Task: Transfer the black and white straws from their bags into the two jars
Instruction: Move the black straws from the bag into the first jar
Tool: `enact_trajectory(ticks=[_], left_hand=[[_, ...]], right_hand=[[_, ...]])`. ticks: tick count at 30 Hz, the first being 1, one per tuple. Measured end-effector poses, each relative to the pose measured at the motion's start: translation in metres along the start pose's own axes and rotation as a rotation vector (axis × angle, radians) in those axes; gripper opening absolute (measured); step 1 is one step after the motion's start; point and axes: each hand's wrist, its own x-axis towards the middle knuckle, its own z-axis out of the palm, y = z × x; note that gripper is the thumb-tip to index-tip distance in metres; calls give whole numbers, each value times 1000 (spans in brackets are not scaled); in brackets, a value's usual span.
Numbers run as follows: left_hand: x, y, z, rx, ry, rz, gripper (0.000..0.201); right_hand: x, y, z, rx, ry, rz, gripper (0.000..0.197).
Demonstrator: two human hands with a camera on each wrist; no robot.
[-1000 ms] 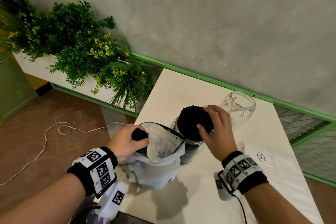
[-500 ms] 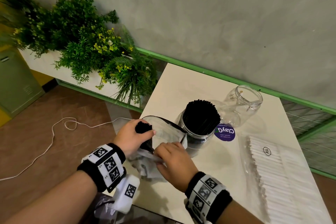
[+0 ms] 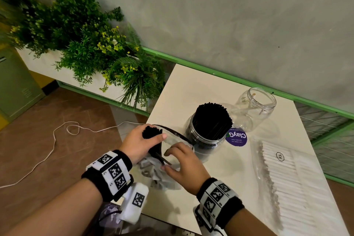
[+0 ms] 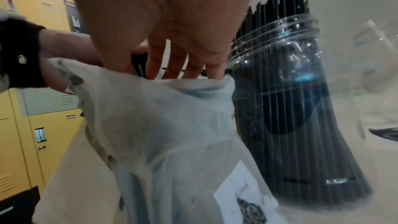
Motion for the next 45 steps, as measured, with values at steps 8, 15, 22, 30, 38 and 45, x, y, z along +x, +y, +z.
enact_trajectory(ticks=[8,15,22,30,38,45], left_hand=[[3,-4,1,53,29,11,43],[2,3,-2,11,4,25,48],[-1,5,-12,-22,-272,31,77],[-3,-1,-10,195,-213,135,43],[-6,1,-5,206,-164,134,24],[-8,7,1,245,-192,204,14]], right_hand=[[16,-5,-1,57,-23,69,13],[27,-6,-14,344,251,177,13],[24,-9,-6,447,-71,200,67],[30,-9,-2,468,71,263,45],[30,-12,-6,546,114,275,22],[25,-13,-18,573,107,263,11]])
